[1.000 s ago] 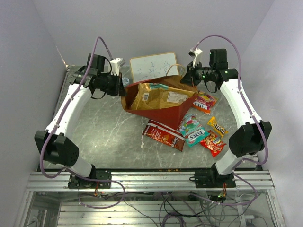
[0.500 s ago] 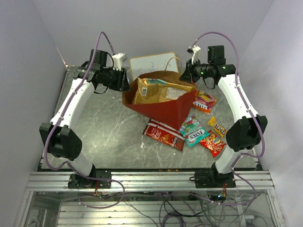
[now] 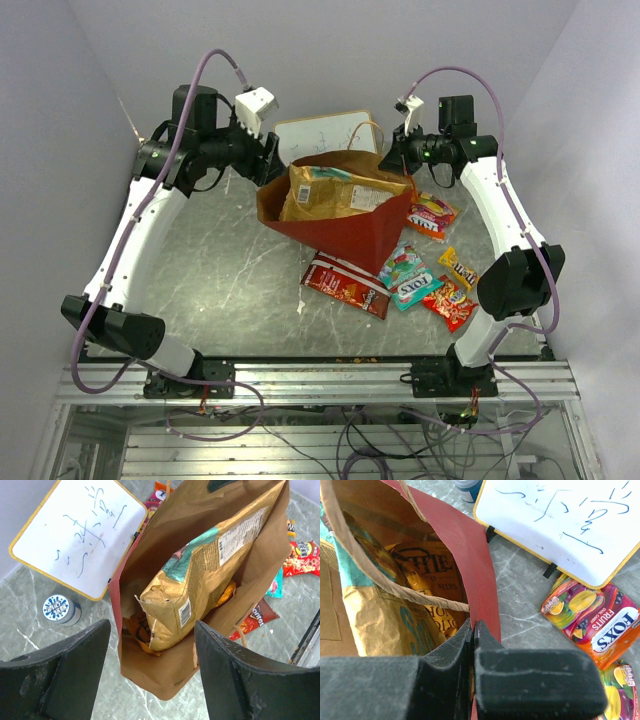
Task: Place the snacks into the paper bag
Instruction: Place the paper bag at the center of the board, then adjust the snack in the paper bag.
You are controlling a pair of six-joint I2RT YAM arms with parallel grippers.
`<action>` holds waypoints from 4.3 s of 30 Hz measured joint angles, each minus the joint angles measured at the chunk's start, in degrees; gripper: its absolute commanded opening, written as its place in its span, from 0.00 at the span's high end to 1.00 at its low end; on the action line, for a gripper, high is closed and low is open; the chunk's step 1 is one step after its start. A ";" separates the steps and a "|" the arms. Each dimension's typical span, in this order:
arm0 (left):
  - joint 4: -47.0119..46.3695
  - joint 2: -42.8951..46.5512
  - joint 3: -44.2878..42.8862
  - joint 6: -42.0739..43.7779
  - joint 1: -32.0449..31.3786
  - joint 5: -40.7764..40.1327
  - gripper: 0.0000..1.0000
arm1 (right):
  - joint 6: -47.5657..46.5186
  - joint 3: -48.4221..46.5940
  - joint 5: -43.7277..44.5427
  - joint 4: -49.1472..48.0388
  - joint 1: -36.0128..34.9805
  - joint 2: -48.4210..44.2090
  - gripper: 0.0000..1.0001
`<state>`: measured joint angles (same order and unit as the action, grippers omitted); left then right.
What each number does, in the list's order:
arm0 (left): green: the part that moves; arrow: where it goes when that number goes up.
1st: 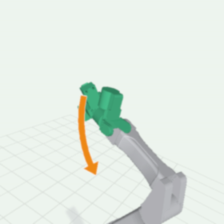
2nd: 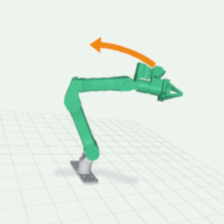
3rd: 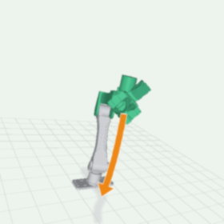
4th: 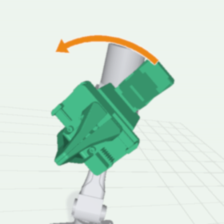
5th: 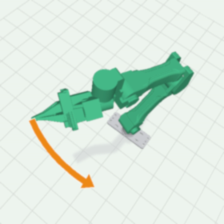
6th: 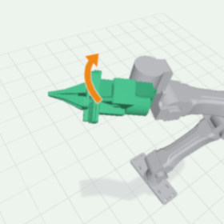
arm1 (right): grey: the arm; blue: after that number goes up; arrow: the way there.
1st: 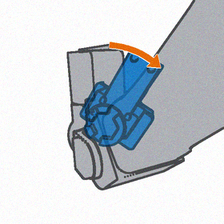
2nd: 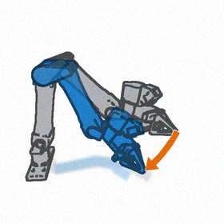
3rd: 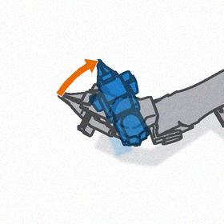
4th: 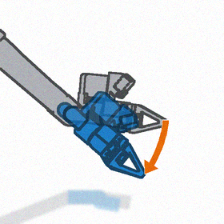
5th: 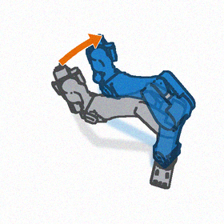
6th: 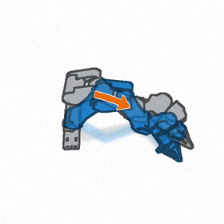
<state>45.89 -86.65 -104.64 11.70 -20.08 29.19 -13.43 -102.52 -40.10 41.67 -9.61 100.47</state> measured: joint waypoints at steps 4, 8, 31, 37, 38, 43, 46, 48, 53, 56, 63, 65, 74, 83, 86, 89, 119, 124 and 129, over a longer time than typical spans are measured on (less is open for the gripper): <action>0.33 -3.45 -0.96 1.97 -1.14 0.13 0.19 | -0.37 0.02 -0.46 0.02 0.00 -0.02 1.00; 0.87 -6.86 -0.94 3.19 -2.47 -0.57 0.20 | -0.57 0.02 -0.66 0.13 0.00 -0.07 1.00; 2.10 -10.40 -0.70 8.11 -4.48 4.07 0.93 | -0.79 0.24 -0.85 0.87 0.00 -0.68 1.00; -0.42 -7.78 0.68 15.47 -6.99 5.14 0.93 | -0.74 0.28 -0.85 0.90 0.00 -0.68 1.00; -0.76 -7.41 0.68 16.94 -7.41 5.60 0.93 | -0.74 0.28 -0.85 0.92 0.00 -0.68 1.00; -1.62 -6.47 0.66 25.46 -8.39 8.66 0.93 | -0.74 0.28 -0.85 1.11 0.00 -0.68 1.00; -1.95 -6.47 0.66 29.77 -8.41 10.14 0.93 | -0.72 0.28 -0.85 1.14 0.00 -0.68 1.00; -2.12 -6.47 0.66 32.92 -8.44 10.86 0.93 | -0.74 0.28 -0.85 1.18 0.00 -0.68 1.00; -2.19 -7.06 0.09 38.88 -8.48 11.28 0.93 | -0.74 0.28 -0.87 1.33 0.00 -0.68 1.00; -1.88 -8.98 -2.75 40.22 -8.48 11.72 0.93 | -0.72 0.28 -0.87 1.36 0.00 -0.68 1.00; -1.88 -11.23 -6.40 43.74 -8.46 12.57 0.93 | -0.72 0.28 -0.92 1.38 -0.02 -0.68 1.00; -1.22 -11.41 -6.40 45.86 -8.35 12.85 0.93 | -0.72 0.31 -0.90 1.44 -0.07 -0.68 1.00; 0.07 -11.52 -3.13 53.64 -6.49 14.99 0.85 | -0.74 0.37 -0.96 1.51 -0.15 -0.68 1.00; 1.95 -11.50 0.26 58.05 -3.89 14.91 0.56 | -0.74 0.37 -0.96 1.53 -0.17 -0.68 1.00; 1.57 -11.15 1.66 57.20 -3.82 14.49 0.52 | -0.74 0.37 -0.94 1.53 -0.17 -0.68 1.00; 0.59 -10.58 2.54 55.52 -3.82 13.86 0.52 | -0.74 0.37 -0.96 1.53 -0.17 -0.68 1.00; 12.81 -15.23 -2.60 76.13 -10.86 -5.53 0.93 | -3.72 1.73 -3.85 4.68 -0.24 -3.15 1.00; 12.50 -15.19 -1.86 78.99 -9.31 -7.76 0.93 | -4.44 1.70 -2.99 5.33 -0.24 -3.37 1.00; 12.70 -14.93 1.53 82.49 -8.07 -9.07 0.93 | -4.33 0.87 -2.54 6.21 -0.26 -3.32 1.00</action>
<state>58.59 -101.58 -103.11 94.19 -28.14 20.12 -17.76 -101.65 -42.63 47.88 -9.87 97.14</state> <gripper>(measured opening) 0.072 0.007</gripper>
